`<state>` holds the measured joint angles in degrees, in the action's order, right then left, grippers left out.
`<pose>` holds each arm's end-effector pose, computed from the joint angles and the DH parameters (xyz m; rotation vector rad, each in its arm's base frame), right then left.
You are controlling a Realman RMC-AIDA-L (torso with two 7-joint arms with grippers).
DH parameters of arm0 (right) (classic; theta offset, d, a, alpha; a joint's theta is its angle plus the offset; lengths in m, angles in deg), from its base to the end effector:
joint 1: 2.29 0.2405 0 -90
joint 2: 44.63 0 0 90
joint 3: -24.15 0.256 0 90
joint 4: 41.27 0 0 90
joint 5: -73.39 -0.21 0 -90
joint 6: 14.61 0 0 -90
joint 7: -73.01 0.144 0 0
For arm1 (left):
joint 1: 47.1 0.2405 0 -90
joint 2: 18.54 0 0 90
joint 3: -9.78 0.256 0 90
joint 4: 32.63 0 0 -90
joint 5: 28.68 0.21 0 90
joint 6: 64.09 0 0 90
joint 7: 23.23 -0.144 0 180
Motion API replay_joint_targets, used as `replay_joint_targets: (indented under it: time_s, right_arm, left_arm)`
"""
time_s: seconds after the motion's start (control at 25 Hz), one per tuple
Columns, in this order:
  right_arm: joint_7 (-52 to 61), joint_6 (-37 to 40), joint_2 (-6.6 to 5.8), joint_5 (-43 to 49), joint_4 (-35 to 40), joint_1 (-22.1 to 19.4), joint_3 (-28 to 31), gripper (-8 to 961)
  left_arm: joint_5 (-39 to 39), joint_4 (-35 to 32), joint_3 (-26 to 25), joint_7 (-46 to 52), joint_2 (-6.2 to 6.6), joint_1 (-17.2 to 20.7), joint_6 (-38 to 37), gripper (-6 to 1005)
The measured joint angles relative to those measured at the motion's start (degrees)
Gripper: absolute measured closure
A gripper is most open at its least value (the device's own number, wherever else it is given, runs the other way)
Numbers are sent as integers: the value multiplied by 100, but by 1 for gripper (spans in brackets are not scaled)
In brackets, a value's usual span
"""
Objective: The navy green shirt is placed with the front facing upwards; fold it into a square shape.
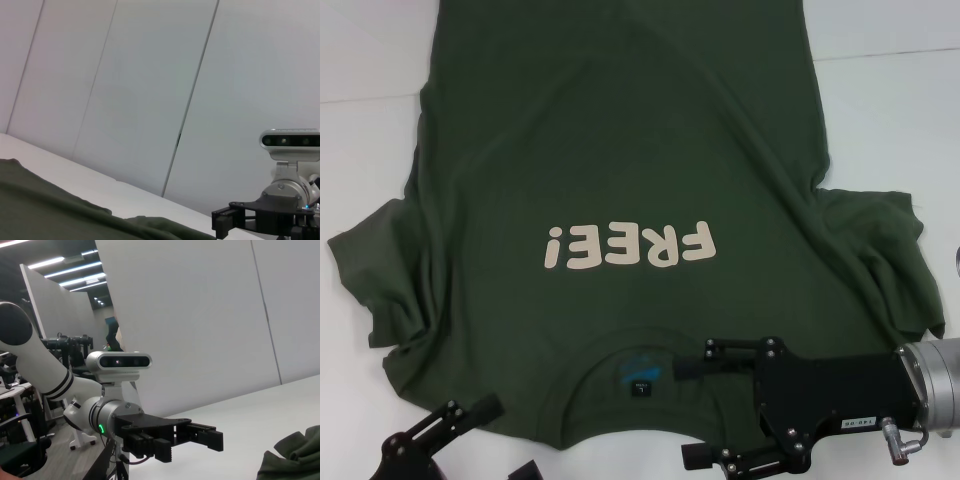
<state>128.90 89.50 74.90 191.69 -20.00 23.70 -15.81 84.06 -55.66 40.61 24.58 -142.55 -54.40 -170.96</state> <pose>0.2703 0.2379 -0.0454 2.9257 -0.4036 -1.0052 -0.3118 0.1586 -0.0430 -2.5084 -0.6103 -1.1446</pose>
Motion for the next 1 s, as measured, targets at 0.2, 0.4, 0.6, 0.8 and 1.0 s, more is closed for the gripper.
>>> replay_joint_targets:
  time_s: [0.2,0.4,0.6,0.8,1.0]
  right_arm:
    - [2,0,0,0,0,2,-7,74]
    - [1,-1,0,0,0,-5,-3,74]
    - [1,0,0,0,0,5,-10,74]
    - [2,12,0,-3,-3,10,7,74]
    - [36,5,-6,-31,-4,8,30,74]
  left_arm:
    - [-5,-6,0,0,0,-5,1,207]
    - [-14,2,2,0,8,-9,4,207]
    - [-15,11,3,0,8,-9,8,206]
    - [-15,11,2,0,8,-9,9,206]
    - [-17,10,2,0,8,-9,9,205]
